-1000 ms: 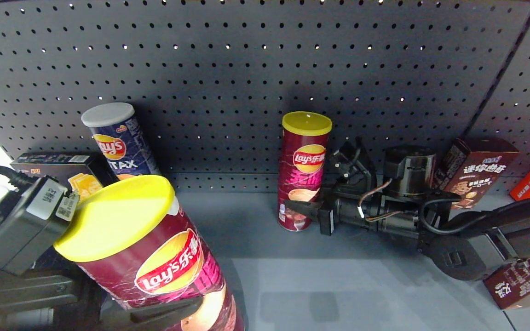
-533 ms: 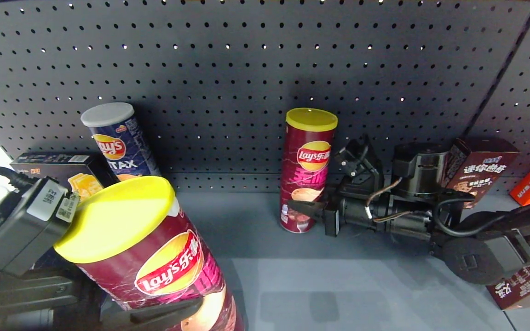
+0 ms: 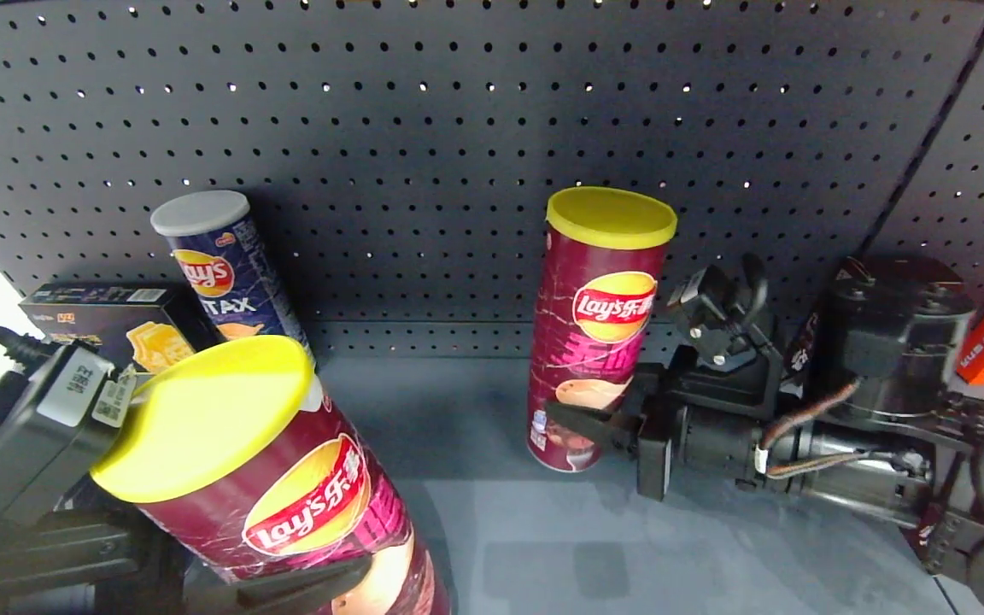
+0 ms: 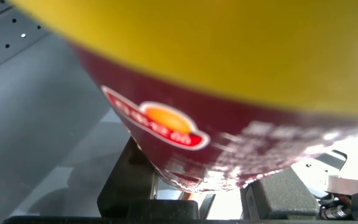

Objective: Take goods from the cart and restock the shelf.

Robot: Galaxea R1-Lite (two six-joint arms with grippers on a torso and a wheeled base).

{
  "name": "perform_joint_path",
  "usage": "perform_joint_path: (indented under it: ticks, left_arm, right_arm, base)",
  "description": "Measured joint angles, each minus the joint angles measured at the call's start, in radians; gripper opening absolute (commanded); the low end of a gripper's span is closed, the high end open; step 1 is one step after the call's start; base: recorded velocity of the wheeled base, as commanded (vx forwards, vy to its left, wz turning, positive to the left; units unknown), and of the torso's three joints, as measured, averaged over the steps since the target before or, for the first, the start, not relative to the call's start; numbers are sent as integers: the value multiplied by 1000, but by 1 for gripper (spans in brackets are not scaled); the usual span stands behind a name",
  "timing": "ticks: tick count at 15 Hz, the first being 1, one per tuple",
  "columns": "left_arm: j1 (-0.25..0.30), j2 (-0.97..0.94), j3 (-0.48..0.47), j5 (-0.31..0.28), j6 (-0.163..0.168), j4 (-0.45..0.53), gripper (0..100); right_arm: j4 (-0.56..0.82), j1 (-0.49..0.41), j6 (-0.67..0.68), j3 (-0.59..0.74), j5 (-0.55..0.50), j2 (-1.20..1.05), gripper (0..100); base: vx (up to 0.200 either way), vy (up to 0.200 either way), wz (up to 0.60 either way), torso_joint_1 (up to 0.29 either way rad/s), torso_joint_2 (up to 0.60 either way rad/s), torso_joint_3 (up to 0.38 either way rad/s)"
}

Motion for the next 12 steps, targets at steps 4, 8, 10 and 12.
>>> perform_joint_path:
  ticks: [4, 8, 10, 12]
  left_arm:
    - [-5, -12, 10, -1, 0, -5, 0]
    - [-21, -15, 10, -1, 3, -5, 0]
    - [-27, -15, 10, 0, 2, -5, 0]
    - [-29, -15, 10, 0, 2, -4, 0]
  right_arm:
    - [-4, 120, 40, 109, -95, -102, 0]
    - [-75, 171, 44, 239, -109, -158, 0]
    - [-132, 175, 45, 296, -109, -164, 0]
    - [-139, 176, 46, 323, -109, -163, 0]
  base:
    - [0, 0, 0, 0, 0, 0]
    - [0, 0, 0, 0, 0, 0]
    - [0, 0, 0, 0, 0, 0]
    - [0, 0, 0, 0, 0, 0]
